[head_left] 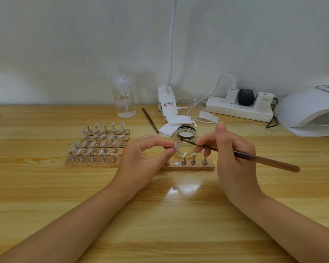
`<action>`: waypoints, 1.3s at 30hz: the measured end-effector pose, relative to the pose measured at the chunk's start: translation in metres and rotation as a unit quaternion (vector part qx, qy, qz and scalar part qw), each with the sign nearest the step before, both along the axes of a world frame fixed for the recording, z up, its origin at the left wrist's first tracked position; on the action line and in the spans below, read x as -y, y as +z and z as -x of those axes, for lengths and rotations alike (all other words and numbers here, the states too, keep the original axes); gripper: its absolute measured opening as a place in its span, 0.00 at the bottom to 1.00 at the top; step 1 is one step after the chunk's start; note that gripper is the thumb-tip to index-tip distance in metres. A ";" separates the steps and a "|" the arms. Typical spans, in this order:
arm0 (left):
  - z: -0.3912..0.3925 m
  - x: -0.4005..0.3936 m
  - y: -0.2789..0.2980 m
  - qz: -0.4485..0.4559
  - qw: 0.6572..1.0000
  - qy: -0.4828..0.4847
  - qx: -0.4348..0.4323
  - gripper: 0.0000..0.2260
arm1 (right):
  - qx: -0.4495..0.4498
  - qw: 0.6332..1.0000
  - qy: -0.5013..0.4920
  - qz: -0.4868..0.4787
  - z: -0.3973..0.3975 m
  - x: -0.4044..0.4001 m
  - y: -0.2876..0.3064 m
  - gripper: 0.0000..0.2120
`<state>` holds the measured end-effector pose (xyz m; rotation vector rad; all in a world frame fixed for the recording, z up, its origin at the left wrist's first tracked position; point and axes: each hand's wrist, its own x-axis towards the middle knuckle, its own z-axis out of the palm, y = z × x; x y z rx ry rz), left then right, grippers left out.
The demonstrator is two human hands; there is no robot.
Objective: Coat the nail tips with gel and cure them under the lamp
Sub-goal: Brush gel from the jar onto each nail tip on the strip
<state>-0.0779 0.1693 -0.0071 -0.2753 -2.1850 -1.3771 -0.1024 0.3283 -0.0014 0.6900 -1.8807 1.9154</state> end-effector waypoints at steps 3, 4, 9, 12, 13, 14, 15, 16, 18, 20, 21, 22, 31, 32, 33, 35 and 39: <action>-0.001 0.000 0.001 0.003 1.000 0.002 -0.001 0.08 | 0.012 1.000 0.006 -0.019 0.001 0.002 -0.001 0.19; -0.001 -0.001 0.001 0.002 1.000 0.003 0.000 0.08 | 0.015 1.000 0.009 -0.021 0.000 0.003 -0.001 0.20; 0.000 -0.001 0.001 0.002 1.000 0.006 0.003 0.09 | 0.022 1.000 0.020 -0.009 -0.003 0.003 0.000 0.19; 0.000 0.000 0.001 0.002 1.000 0.007 0.004 0.09 | 0.020 1.000 0.022 -0.006 -0.005 0.003 0.000 0.19; -0.001 0.000 0.001 0.002 1.000 0.007 0.005 0.09 | 0.019 1.000 0.024 -0.006 -0.005 0.003 -0.001 0.19; -0.001 0.000 0.001 0.003 1.000 0.006 0.005 0.09 | 0.019 0.999 0.026 -0.006 -0.006 0.003 -0.001 0.19; 0.000 0.000 0.001 0.004 1.000 0.007 0.005 0.09 | 0.019 0.999 0.029 -0.007 -0.006 0.003 -0.001 0.19; -0.001 0.000 0.001 0.003 1.000 0.008 0.006 0.10 | 0.019 0.999 0.032 -0.009 -0.006 0.002 -0.002 0.19; -0.001 -0.001 0.001 -0.005 1.000 0.015 0.010 0.09 | 0.014 0.999 0.036 -0.012 -0.007 0.002 -0.002 0.18; -0.002 -0.001 0.001 -0.017 0.999 0.024 0.020 0.09 | -0.003 0.999 0.034 -0.007 -0.007 0.000 -0.002 0.18; -0.002 -0.001 0.002 -0.021 0.999 0.028 0.025 0.08 | -0.014 0.999 0.030 -0.003 -0.006 -0.001 -0.001 0.18; -0.003 -0.002 0.002 -0.025 0.999 0.028 0.028 0.07 | -0.026 0.999 0.024 -0.002 -0.005 -0.002 -0.001 0.18; -0.006 -0.004 0.005 -0.002 0.999 0.032 0.021 0.11 | -0.059 0.996 -0.009 -0.061 0.002 -0.003 -0.003 0.17; -0.007 -0.005 0.005 0.002 0.999 0.028 0.014 0.11 | -0.060 0.996 -0.008 -0.063 0.001 -0.003 -0.003 0.17; -0.006 -0.005 0.006 0.007 1.000 0.026 0.006 0.12 | -0.062 0.996 -0.007 -0.065 0.001 -0.003 -0.003 0.17; -0.005 -0.006 0.006 0.018 0.999 0.026 -0.009 0.13 | -0.069 0.995 -0.010 -0.077 0.001 -0.002 -0.003 0.18; -0.004 -0.005 0.004 0.019 0.999 0.029 -0.014 0.15 | -0.071 0.994 -0.012 -0.084 0.000 0.000 -0.003 0.18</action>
